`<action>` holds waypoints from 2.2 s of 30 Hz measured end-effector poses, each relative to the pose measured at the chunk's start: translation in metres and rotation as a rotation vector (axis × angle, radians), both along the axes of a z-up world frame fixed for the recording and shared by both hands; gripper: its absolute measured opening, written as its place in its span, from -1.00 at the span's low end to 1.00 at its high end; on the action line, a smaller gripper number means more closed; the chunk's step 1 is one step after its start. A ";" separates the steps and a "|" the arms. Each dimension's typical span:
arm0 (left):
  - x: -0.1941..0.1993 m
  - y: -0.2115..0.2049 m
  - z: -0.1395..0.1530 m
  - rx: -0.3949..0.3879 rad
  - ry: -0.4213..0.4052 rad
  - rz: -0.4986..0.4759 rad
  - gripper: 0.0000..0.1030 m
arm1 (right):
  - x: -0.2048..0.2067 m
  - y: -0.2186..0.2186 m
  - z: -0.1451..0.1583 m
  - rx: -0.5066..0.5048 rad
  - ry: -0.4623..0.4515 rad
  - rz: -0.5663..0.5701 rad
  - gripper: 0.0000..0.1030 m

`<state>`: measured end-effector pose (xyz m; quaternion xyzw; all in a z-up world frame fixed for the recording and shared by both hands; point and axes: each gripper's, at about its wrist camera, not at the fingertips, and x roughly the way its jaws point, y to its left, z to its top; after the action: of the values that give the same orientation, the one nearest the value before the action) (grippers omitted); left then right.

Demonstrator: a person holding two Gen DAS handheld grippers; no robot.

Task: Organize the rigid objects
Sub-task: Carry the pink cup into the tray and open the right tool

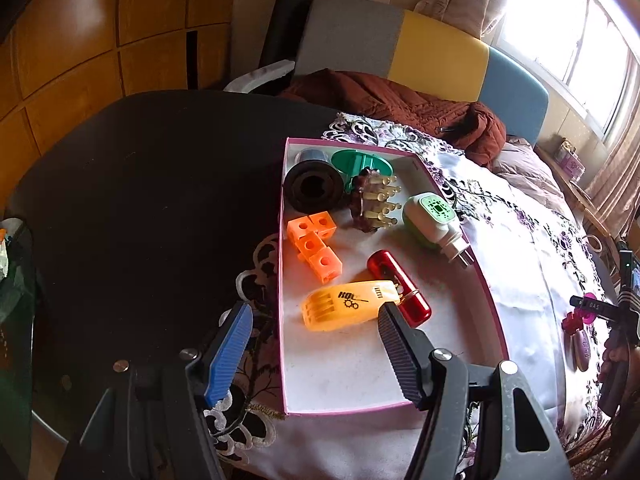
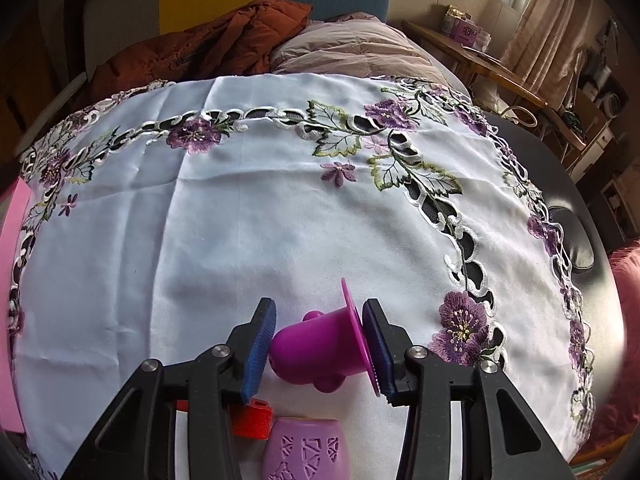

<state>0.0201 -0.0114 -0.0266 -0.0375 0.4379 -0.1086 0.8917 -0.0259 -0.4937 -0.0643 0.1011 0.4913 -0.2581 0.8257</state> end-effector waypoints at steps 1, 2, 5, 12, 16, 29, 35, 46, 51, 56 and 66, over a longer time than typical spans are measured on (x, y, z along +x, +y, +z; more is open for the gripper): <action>0.000 0.000 0.001 -0.001 -0.001 0.001 0.29 | -0.001 0.000 0.003 0.000 -0.015 0.000 -0.12; -0.001 0.001 0.001 -0.001 -0.003 0.002 0.29 | -0.001 0.000 0.005 0.003 -0.031 0.001 -0.12; -0.001 0.002 0.003 -0.005 -0.008 0.004 0.29 | -0.003 0.004 0.015 0.026 -0.089 0.016 -0.12; 0.001 0.007 0.004 -0.021 -0.010 0.013 0.29 | -0.001 0.038 0.040 0.063 -0.193 0.103 -0.12; 0.001 0.011 0.002 -0.032 -0.005 0.020 0.29 | 0.008 0.081 0.059 0.087 -0.240 0.219 -0.12; 0.003 0.036 -0.004 -0.061 0.001 0.059 0.29 | 0.077 0.276 0.079 0.235 -0.277 0.661 -0.12; 0.004 0.046 -0.009 -0.070 0.015 0.082 0.29 | 0.115 0.331 0.036 0.215 -0.178 0.717 -0.17; 0.006 0.051 -0.015 -0.078 0.030 0.096 0.29 | 0.119 0.323 0.006 0.231 -0.125 0.687 -0.21; 0.004 0.050 -0.011 -0.072 0.017 0.095 0.29 | 0.112 0.322 0.009 0.231 -0.135 0.688 -0.10; 0.001 0.049 -0.006 -0.065 0.006 0.094 0.29 | 0.102 0.320 0.019 0.223 -0.172 0.682 0.06; -0.006 0.043 0.000 -0.054 -0.011 0.072 0.29 | 0.080 0.309 0.036 0.208 -0.225 0.648 0.20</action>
<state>0.0145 0.0320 -0.0266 -0.0766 0.4283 -0.0882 0.8961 0.0544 -0.1845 -0.0287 0.0514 0.4275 0.0814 0.8989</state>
